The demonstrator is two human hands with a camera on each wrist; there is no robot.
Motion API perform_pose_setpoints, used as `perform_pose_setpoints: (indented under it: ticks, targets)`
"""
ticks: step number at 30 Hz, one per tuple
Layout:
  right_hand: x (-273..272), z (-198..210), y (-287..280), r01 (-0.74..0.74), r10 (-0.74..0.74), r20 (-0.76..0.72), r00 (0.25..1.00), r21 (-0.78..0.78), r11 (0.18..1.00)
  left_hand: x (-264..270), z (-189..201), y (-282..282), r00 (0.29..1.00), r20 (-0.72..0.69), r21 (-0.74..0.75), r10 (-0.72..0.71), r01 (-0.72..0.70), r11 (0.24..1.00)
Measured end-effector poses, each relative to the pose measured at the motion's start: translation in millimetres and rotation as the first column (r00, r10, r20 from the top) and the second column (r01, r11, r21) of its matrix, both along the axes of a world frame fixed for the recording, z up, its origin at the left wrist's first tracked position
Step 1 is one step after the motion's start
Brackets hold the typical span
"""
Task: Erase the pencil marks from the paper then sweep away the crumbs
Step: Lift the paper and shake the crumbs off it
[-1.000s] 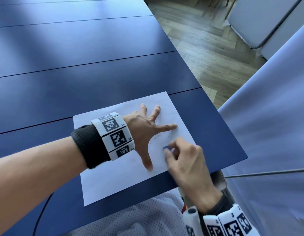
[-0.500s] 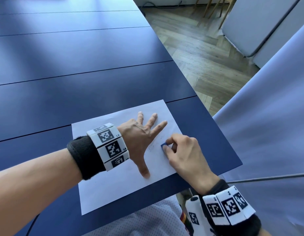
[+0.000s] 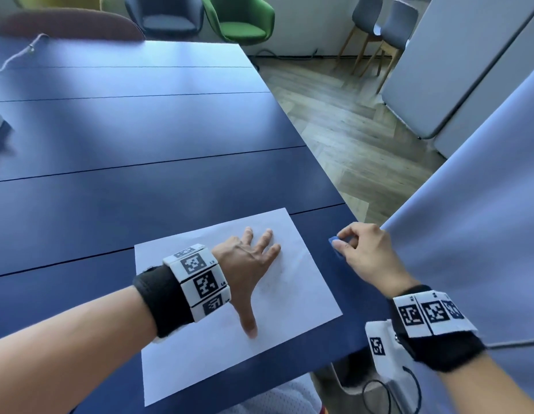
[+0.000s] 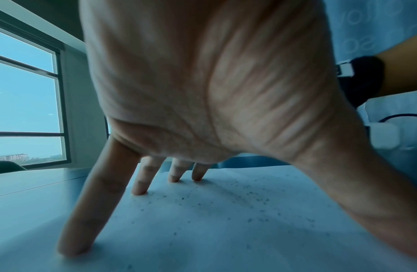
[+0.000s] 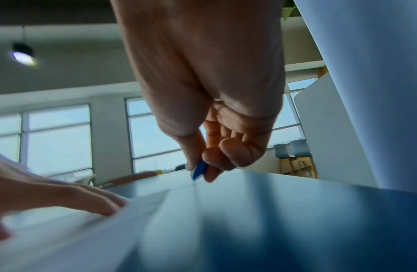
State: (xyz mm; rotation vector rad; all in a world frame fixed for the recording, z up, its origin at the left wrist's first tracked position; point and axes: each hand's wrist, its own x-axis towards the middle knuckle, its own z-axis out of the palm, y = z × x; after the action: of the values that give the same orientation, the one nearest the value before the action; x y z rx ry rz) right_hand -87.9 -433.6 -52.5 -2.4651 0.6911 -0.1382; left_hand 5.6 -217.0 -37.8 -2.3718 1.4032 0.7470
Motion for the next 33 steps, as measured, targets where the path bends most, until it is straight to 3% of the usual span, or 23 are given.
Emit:
perform_pose_setpoints:
  ticks: [10, 14, 15, 17, 19, 23, 33]
  targets:
    - [58, -7, -18, -0.083, 0.088, -0.146, 0.985, 0.039, 0.996, 1, -2, 7, 1.000, -0.001, -0.011, 0.020, -0.020, 1.000]
    - [57, -3, -12, -0.057, 0.055, -0.024, 0.998, -0.100, 0.993, 2, -5, 9, 1.000, -0.002, -0.018, 0.031, -0.031, 0.999]
    - [56, -1, -3, -0.090, 0.089, -0.012, 0.996, -0.097, 0.991, 2, -6, 9, 1.000, 0.000, -0.020, 0.030, -0.030, 0.999]
    - [53, 2, 19, -0.187, 0.176, -0.124, 0.977, -0.081, 0.979, 3, -5, 10, 1.000, 0.000, -0.018, 0.024, -0.024, 1.000]
    - [52, -1, 36, -0.209, 0.191, -0.244, 0.951, -0.049, 0.977, 3, -5, 9, 1.000, 0.001, -0.010, 0.018, -0.018, 1.000]
    - [54, -8, 40, -0.065, 0.096, -0.278, 0.956, 0.119, 0.991, 2, -9, 11, 1.000, 0.015, -0.026, 0.011, -0.011, 1.000]
    - [49, -3, 47, 0.081, -0.030, -0.140, 0.990, 0.380, 0.921, 2, -8, 15, 0.999, -0.001, -0.066, 0.035, -0.035, 0.997]
